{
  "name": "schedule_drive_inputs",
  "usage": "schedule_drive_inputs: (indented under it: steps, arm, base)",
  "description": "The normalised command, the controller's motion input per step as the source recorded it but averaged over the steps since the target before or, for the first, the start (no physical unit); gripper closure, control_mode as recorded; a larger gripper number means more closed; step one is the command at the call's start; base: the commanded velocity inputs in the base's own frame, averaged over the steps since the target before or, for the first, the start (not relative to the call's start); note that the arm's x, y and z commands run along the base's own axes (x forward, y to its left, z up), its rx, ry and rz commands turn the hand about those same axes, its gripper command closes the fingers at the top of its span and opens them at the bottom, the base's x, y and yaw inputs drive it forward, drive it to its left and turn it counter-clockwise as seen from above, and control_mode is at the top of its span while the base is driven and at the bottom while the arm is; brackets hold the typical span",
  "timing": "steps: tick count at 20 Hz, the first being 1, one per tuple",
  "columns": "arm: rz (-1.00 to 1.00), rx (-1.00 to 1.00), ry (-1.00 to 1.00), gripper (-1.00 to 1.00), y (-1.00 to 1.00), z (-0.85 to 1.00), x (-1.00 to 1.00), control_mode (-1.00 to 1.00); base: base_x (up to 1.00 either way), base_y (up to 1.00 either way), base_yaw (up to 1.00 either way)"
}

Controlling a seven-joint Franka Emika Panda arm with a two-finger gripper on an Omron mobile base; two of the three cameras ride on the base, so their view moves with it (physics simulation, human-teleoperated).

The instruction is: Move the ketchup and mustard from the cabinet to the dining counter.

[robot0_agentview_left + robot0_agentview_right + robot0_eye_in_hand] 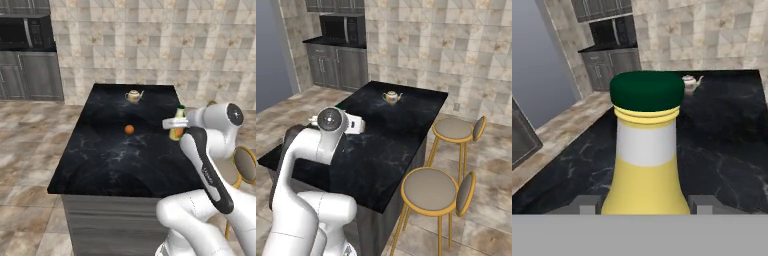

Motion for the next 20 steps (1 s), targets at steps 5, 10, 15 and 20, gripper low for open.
schedule_drive_inputs:
  steps: [5,10,15,20]
  arm:
    - [0.31,-0.01,0.0,1.0,-0.17,-0.22,0.36,-1.0]
    - [0.23,-0.07,0.0,1.0,-0.22,-0.03,0.01,-1.0]
    - [0.23,-0.06,0.0,1.0,-0.47,-0.18,0.05,-1.0]
    - [0.2,-0.03,-0.01,1.0,-0.43,-0.31,0.03,-1.0]
  base:
    - [0.0,0.0,0.0]
    - [0.0,0.0,0.0]
    - [0.0,0.0,0.0]
    - [0.0,0.0,0.0]
